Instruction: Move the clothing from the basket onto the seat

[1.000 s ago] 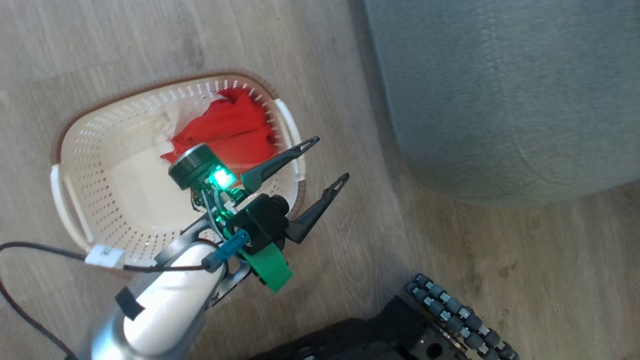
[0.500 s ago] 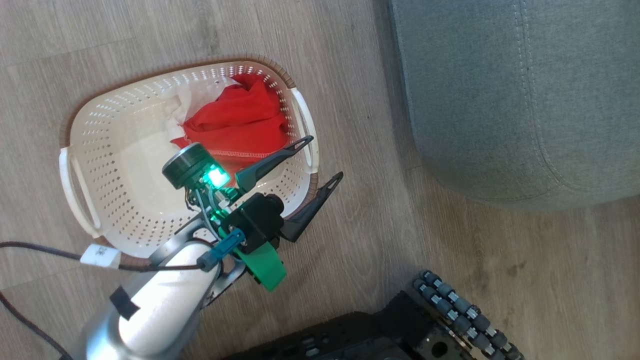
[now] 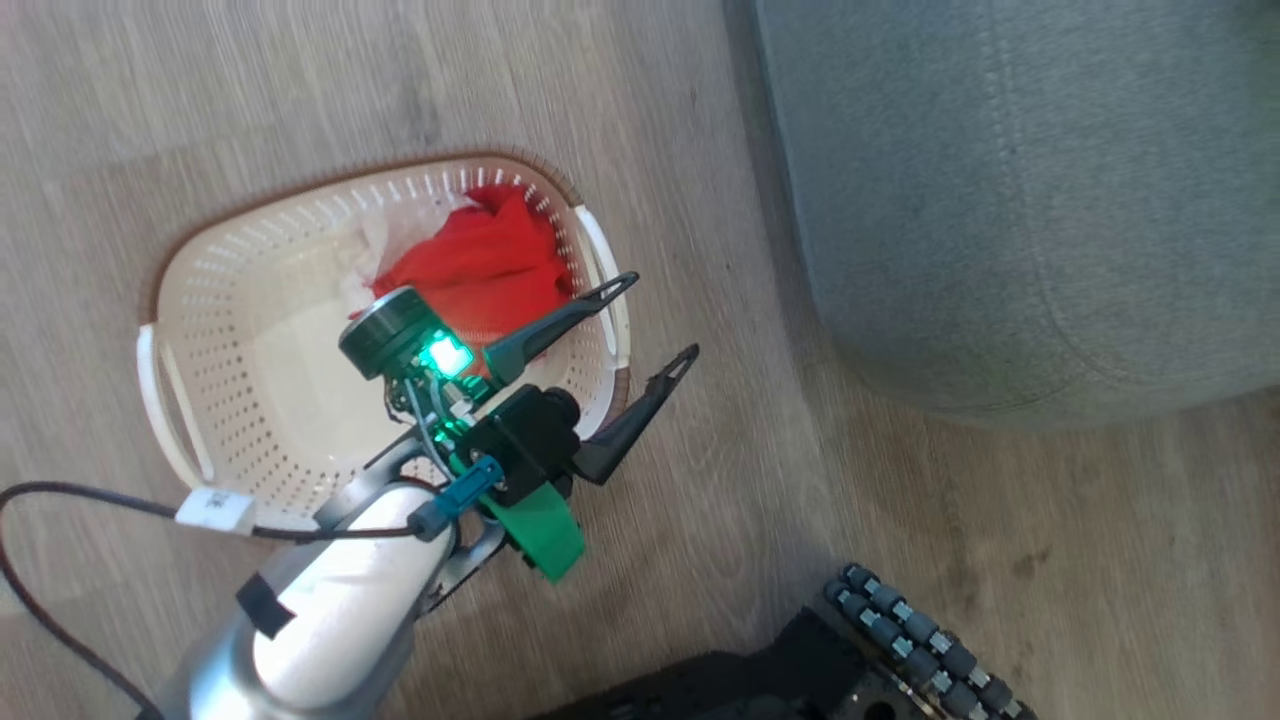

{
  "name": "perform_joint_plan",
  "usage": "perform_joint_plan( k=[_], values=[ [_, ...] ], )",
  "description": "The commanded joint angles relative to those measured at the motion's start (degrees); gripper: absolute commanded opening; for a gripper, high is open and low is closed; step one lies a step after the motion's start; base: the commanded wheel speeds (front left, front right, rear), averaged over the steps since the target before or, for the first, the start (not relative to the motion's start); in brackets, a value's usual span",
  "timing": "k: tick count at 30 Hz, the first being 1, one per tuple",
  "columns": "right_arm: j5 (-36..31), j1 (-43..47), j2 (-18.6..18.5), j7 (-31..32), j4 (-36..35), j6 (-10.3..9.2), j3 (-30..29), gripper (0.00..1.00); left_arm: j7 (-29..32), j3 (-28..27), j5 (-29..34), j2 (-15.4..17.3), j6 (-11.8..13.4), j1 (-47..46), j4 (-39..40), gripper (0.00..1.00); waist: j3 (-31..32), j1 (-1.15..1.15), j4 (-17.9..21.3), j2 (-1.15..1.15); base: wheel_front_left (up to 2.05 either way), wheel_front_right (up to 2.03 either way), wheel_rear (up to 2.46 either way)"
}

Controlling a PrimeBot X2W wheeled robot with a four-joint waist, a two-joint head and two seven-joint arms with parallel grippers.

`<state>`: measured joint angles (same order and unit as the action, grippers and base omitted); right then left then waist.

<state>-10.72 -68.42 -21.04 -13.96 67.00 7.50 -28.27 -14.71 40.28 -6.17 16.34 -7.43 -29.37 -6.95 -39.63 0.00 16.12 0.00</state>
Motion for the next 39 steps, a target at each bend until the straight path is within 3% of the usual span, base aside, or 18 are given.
perform_joint_plan(
  k=[1,8,17,26,31,39],
  values=[
    [-0.4,0.7,-1.0,-0.2,-1.0,-0.01,0.8,1.0,-0.3,-1.7,-0.7,-0.2,-0.1,0.2,1.4,1.0,1.6,0.0,0.3,0.0,0.0,0.0,0.0],
    [-0.3,1.8,-1.7,4.7,4.2,-0.01,5.0,1.0,-0.3,-2.2,-1.1,-2.3,-0.1,1.8,0.6,1.0,7.0,0.0,1.2,0.0,0.0,0.0,0.0],
    [4.3,4.3,-2.5,12.1,6.5,-0.01,11.5,1.0,-0.3,-3.3,-0.6,-5.8,-0.1,4.3,1.0,1.0,13.6,0.0,1.3,0.0,0.0,0.0,0.0],
    [11.5,6.3,-1.3,12.3,6.2,-0.01,20.4,1.0,-0.3,-4.9,-0.4,-8.0,-0.1,7.0,0.8,1.0,18.9,0.0,1.0,0.0,0.0,0.0,0.0],
    [20.3,9.1,-0.7,7.9,-0.2,-0.01,26.2,1.0,-0.3,-6.2,-0.2,-9.3,-0.1,8.7,0.8,1.0,22.4,0.0,0.0,0.0,0.0,0.0,0.0],
    [38.1,21.6,-4.7,1.7,-22.7,-0.01,37.5,1.0,-0.3,-9.9,-0.1,-11.2,0.0,11.8,1.4,1.0,27.6,0.0,-3.0,0.0,0.0,0.0,0.0]
  ],
)
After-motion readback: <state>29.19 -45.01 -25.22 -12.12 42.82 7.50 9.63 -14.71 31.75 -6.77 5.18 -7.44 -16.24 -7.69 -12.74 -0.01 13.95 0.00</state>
